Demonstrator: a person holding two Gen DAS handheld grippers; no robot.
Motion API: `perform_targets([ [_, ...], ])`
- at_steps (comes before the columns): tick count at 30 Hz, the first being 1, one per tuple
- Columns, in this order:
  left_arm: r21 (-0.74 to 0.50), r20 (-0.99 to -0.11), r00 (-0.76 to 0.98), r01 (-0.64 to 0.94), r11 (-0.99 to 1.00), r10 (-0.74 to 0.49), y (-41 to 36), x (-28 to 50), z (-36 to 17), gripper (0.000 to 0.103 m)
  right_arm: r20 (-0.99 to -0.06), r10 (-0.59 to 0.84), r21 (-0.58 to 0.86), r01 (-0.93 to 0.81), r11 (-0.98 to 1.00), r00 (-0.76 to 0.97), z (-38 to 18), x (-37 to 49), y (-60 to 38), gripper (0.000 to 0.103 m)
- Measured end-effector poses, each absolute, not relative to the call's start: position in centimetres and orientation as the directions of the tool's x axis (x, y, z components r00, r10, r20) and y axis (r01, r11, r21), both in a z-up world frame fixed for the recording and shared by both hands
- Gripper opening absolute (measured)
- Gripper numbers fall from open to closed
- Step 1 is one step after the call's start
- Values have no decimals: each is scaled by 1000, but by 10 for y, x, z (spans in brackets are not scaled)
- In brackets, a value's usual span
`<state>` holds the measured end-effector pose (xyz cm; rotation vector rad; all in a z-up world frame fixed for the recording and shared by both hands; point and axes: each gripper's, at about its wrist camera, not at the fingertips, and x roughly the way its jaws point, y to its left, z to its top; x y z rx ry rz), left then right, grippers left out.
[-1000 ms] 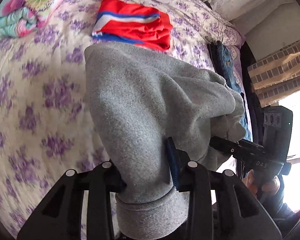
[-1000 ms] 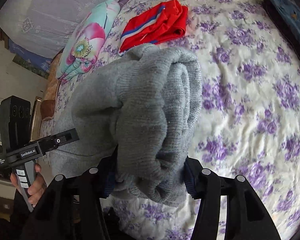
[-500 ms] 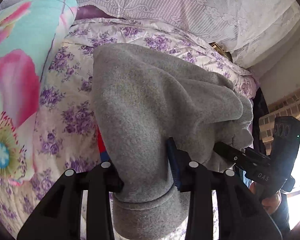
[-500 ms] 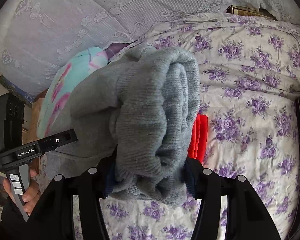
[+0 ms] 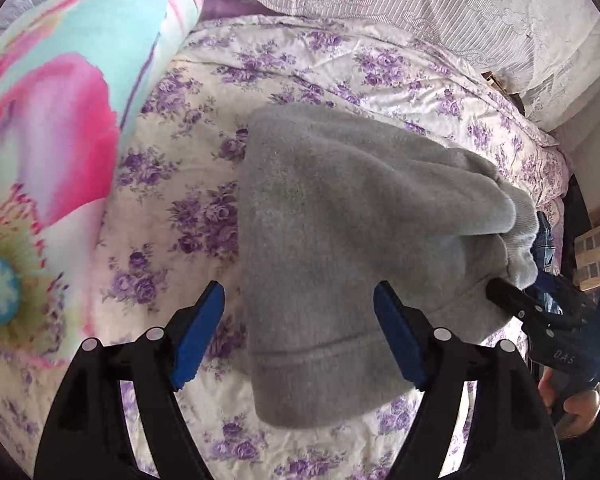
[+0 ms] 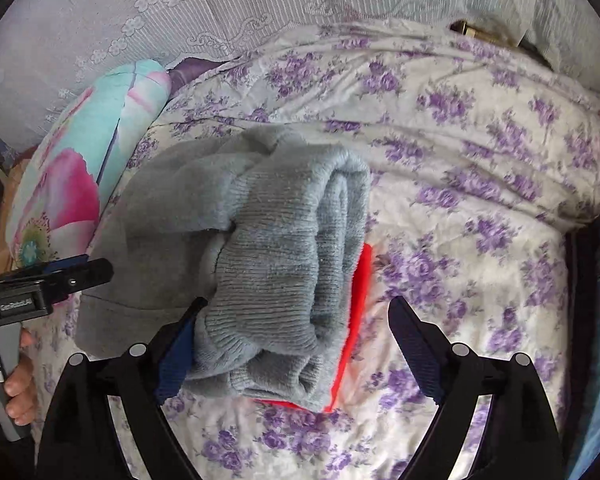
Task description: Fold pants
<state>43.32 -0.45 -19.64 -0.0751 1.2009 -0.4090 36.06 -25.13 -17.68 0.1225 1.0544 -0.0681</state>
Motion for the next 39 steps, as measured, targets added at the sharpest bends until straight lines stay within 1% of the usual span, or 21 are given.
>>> perform_targets([
  [1,-265,-892,304,250,931,-335,-2,422,-186,85,-863,-30,34,117,993,505,-167,352,-248,90],
  [2,-279,-886,310,236,931,-344,0,408,-175,89,-852,-51,9,112,994,522,-156,342,-245,90],
  [4,-298,-870,326,248,922,-369,3,372,-152,90,-829,-66,-22,84,996,555,-135,317,-237,90],
  [7,-190,-865,409,266,945,-289,1,314,-116,95,-813,-28,-4,42,999,582,-110,268,-228,91],
  [9,-144,-856,446,277,950,-260,1,277,-97,98,-810,-6,16,33,999,587,-103,232,-223,91],
  [12,-112,-852,467,279,954,-237,6,225,-78,98,-814,18,52,43,998,580,-105,172,-221,91],
  [16,-54,-838,517,236,970,-172,16,167,-64,98,-858,33,88,82,993,512,-131,104,-217,91],
  [18,-19,-836,532,217,976,-134,18,146,-57,98,-890,40,92,93,991,454,-145,79,-213,91],
  [20,5,-833,542,214,977,-114,19,127,-48,98,-900,37,86,94,992,434,-144,62,-207,91],
  [23,28,-812,576,204,978,-97,19,103,-28,98,-883,-10,39,93,995,470,-117,46,-198,91],
  [25,23,-796,596,206,978,-106,18,86,-12,98,-864,-44,6,98,995,502,-91,40,-194,91],
  [27,14,-781,614,200,980,-114,16,73,3,98,-837,-48,-4,81,997,545,-67,38,-190,92],
  [30,15,-762,639,183,983,-107,10,54,20,98,-807,-101,-39,119,992,582,-42,37,-190,93],
  [33,3,-752,647,194,981,-125,6,37,31,98,-787,-108,-24,144,989,608,-28,27,-190,93],
  [39,-1,-733,664,211,978,-144,6,15,42,98,-776,-114,-15,163,986,621,-18,6,-191,93],
])
